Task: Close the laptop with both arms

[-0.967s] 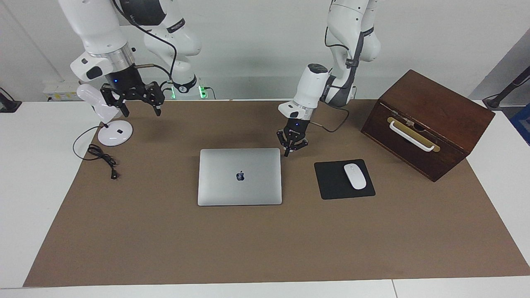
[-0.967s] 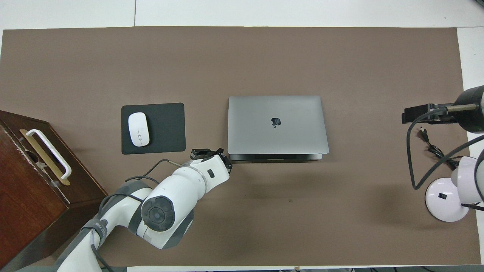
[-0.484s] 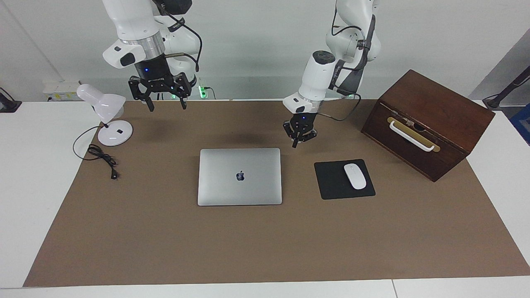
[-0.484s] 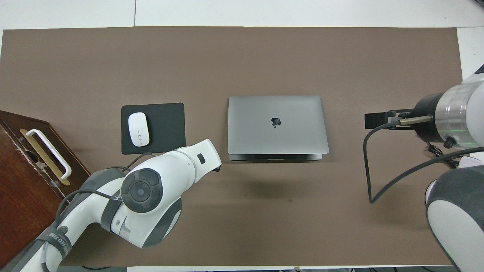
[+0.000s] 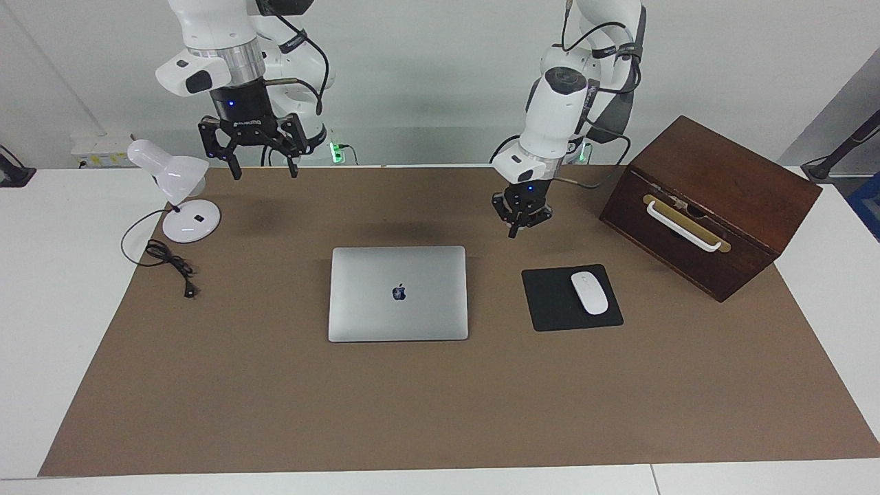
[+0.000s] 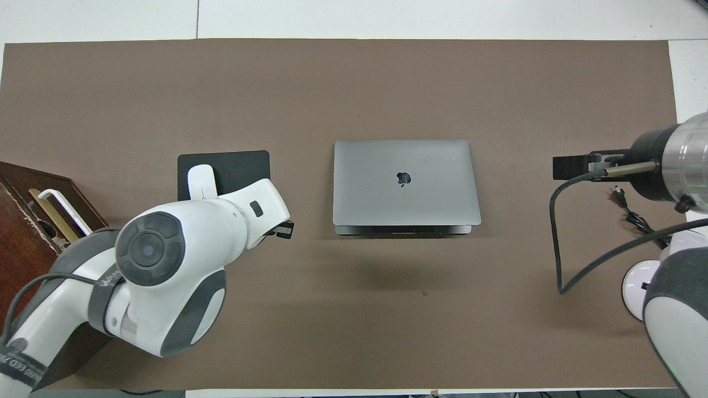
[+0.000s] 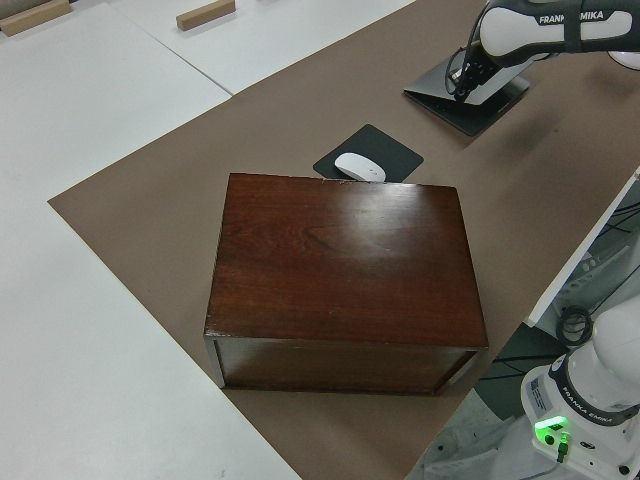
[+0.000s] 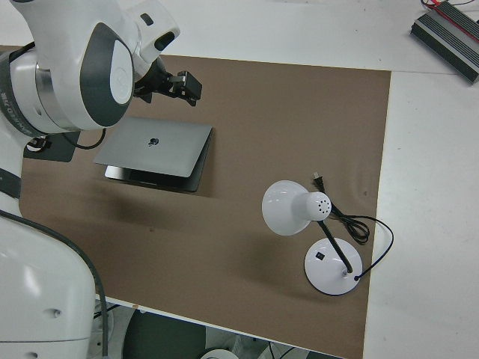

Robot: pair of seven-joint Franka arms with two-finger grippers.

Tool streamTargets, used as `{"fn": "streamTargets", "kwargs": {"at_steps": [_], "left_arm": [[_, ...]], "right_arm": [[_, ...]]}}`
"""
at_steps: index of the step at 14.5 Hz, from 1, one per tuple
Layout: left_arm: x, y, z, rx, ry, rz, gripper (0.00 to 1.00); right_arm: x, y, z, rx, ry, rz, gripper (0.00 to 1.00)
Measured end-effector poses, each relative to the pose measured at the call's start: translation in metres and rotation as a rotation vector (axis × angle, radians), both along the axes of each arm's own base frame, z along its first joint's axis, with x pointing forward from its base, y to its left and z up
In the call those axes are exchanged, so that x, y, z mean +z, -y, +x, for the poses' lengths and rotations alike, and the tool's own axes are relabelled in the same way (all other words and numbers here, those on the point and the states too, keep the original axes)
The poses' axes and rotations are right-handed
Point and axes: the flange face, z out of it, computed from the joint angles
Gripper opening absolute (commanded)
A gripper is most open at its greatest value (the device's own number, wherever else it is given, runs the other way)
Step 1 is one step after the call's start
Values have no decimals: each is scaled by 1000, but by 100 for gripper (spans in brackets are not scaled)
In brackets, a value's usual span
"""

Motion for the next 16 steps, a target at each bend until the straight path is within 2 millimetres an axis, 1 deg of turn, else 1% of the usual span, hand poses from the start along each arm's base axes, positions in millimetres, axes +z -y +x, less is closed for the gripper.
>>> {"fn": "streamTargets", "kwargs": {"at_steps": [3,4,5,7,8,12,16], "left_arm": [[32,-45,3,8,-16,13,0],[42,-58,4,14,-26,18,0],[52,-68,5,21,-35,22,11],[70,-88,10,42,-44,26,59],[77,-98,13,57,-47,27,99],[92,-132,20,120,-44,24,100],[115,-171,30,183,-21,18,100]], "right_arm": [[5,3,0,15,-9,-20,100],[6,5,1,21,-9,-22,100],[6,8,2,30,-10,-24,100],[7,12,5,44,-8,-27,100],[8,14,6,47,-6,-28,100],[10,27,10,52,-3,-32,100],[9,30,11,49,-2,-32,100]]}}
